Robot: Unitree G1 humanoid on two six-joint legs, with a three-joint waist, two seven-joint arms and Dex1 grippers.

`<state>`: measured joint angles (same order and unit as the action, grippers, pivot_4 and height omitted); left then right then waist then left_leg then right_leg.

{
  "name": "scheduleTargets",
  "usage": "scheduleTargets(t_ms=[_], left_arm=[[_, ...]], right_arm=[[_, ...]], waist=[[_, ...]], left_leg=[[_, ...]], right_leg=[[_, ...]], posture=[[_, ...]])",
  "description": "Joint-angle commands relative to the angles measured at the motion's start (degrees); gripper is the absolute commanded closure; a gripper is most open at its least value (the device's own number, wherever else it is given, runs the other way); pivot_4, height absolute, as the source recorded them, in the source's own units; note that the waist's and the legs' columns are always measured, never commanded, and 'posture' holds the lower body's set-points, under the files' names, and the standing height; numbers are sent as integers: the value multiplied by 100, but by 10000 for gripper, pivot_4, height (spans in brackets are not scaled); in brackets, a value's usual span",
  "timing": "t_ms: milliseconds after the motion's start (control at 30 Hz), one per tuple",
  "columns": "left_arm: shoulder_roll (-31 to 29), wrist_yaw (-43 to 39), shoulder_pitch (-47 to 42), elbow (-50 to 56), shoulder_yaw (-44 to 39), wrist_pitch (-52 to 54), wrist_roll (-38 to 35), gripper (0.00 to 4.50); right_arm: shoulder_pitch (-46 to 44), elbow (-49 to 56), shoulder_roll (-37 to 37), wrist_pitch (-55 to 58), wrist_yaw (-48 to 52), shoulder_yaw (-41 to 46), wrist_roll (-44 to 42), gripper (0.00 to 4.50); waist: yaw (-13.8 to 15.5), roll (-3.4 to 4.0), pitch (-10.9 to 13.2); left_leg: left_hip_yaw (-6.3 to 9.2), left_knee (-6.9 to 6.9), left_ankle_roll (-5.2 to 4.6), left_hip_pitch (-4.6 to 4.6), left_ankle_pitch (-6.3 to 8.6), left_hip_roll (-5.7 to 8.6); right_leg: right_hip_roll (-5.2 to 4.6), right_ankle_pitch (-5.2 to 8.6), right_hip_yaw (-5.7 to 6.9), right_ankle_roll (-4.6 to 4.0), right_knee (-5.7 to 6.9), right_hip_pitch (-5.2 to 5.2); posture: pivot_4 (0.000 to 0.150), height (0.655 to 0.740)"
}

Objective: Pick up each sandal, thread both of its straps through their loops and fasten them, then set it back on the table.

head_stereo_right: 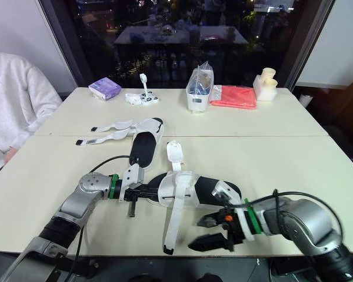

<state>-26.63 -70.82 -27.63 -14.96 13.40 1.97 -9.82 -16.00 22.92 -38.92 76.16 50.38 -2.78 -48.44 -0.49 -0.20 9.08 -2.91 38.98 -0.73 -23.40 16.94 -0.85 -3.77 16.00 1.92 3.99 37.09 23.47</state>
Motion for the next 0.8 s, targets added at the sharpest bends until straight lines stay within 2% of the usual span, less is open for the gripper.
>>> scheduleTargets(t_ms=[33,133,367,433,500,667,700,800], left_arm=[[-14,-9,114,107,130,76,63,45000],[-27,2,158,168,120,95,55,45000],[-48,14,184,184,90,110,39,45000],[-43,27,189,194,87,119,37,45000],[-42,38,192,197,86,119,37,45000],[-46,82,239,293,70,174,21,45000],[-52,82,251,310,71,183,18,45000],[-73,59,275,339,86,195,21,45000]], right_arm=[[-68,-55,385,327,-487,188,-213,237],[-97,-167,840,474,-845,251,-256,237],[-163,-144,1410,678,-1272,183,-381,237],[-138,-117,1501,685,-1370,156,-377,5229],[-145,-147,1569,705,-1435,172,-385,12100],[-216,-183,1666,822,-1511,334,-527,36850],[-249,-168,1653,836,-1511,362,-557,43249],[-451,-112,1577,913,-1524,518,-690,44263]], waist=[[1,0,0],[-12,2,-1],[-18,3,-1],[-18,3,-1],[-19,3,-2],[-22,3,-2],[-22,3,-2],[-25,3,-1]], left_leg=[[0,0,0,-1,0,1],[0,-4,-1,-1,1,1],[0,-5,-1,-1,1,1],[-1,-5,-1,-1,1,1],[-1,-5,-1,-2,1,2],[-1,-5,-2,-1,1,2],[-1,-5,-2,-1,1,2],[-1,-5,-2,-1,1,2]], right_leg=[[-1,0,0,0,-1,0],[-1,0,0,0,-1,2],[-1,0,0,0,1,3],[-1,0,0,1,2,4],[-1,-1,0,1,1,3],[-1,-1,0,1,1,3],[-1,0,-1,1,1,3],[-1,-1,-1,1,1,3]], posture=[[1500,7400],[1500,7400],[1500,7400],[1500,7400],[1500,7400],[1500,7400],[1500,7400],[1500,7400]])
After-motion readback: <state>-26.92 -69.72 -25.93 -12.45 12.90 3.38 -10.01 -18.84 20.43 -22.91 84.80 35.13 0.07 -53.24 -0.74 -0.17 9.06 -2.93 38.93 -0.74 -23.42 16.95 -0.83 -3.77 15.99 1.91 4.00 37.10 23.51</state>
